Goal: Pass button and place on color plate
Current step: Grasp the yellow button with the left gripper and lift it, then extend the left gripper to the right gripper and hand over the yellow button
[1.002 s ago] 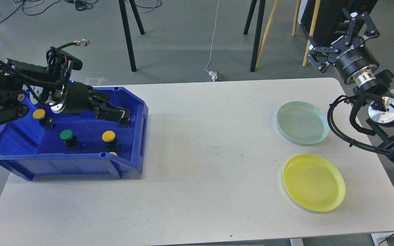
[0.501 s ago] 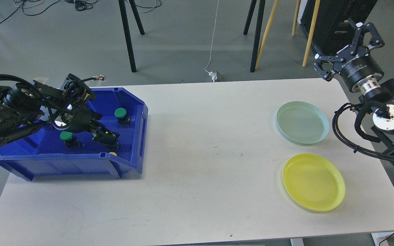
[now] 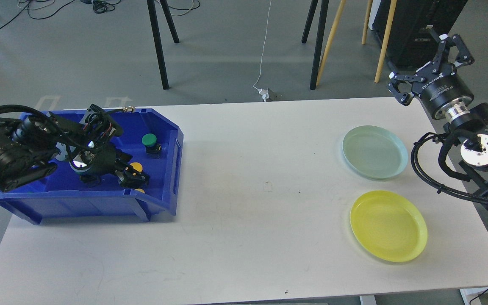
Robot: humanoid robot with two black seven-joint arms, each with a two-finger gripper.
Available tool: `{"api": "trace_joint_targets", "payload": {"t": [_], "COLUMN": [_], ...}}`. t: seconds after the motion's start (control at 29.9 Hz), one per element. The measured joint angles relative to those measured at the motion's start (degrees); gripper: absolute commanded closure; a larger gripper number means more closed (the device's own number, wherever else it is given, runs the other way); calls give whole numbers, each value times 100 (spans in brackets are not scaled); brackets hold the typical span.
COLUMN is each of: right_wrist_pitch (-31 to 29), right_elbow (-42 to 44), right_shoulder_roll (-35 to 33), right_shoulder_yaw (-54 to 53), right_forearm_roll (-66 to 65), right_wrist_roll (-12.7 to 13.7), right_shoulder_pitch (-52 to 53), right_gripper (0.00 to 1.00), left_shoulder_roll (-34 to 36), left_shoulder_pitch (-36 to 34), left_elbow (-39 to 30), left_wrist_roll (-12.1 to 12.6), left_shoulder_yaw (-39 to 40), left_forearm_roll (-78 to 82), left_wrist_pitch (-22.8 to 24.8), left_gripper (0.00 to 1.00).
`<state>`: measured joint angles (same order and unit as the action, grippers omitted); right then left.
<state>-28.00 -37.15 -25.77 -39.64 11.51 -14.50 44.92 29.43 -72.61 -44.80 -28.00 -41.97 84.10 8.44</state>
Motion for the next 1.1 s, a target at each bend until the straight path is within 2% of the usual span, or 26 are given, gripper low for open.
{"api": "trace_joint_targets", "payload": {"t": [0.2,0.27,0.43,0.63,0.77,0.87,0.97,1.04,1.1], "right_wrist_pitch": [0,0,0,0,0,0,0,0,0], "right_elbow": [9,11,24,32,-3,-66,-185,-469,-893], "right_shoulder_roll": [-4,-7,-16,-16,-59,-216,-435,-791,-1176], "right_shoulder_yaw": [-15,-17,-18,-24,-40,-121,-147,-131,-119], "right_forearm_roll": [-1,-2,-2,-2,0,1,-55,-313,-799], "right_wrist_roll": [-9,-9,-9,-9,-9,-9,-9,-9,-12], "right_shoulder_pitch": [-43,-54,-94,-148,-167,-160,-131,-128,-194], "right_gripper": [0,0,0,0,0,0,0,0,0], "left_shoulder_roll": [-164,-226,-259,-155,463,1207,1783,1798,1517], "left_shoulder_pitch": [81,104,106,29,-508,-1014,-1124,-927,-657], "left_elbow": [233,297,330,312,-88,-945,-1796,-2239,-2423], "left_wrist_roll": [0,0,0,0,1,3,1,1,2], "left_shoulder_yaw": [-69,-72,-86,-8,347,1248,2537,3347,3879], "left_forearm_roll": [8,9,27,429,445,368,-129,-966,-1867], "left_wrist_pitch": [9,9,2,-9,16,213,611,805,834], "left_gripper": [49,51,93,95,95,95,95,95,95]}}
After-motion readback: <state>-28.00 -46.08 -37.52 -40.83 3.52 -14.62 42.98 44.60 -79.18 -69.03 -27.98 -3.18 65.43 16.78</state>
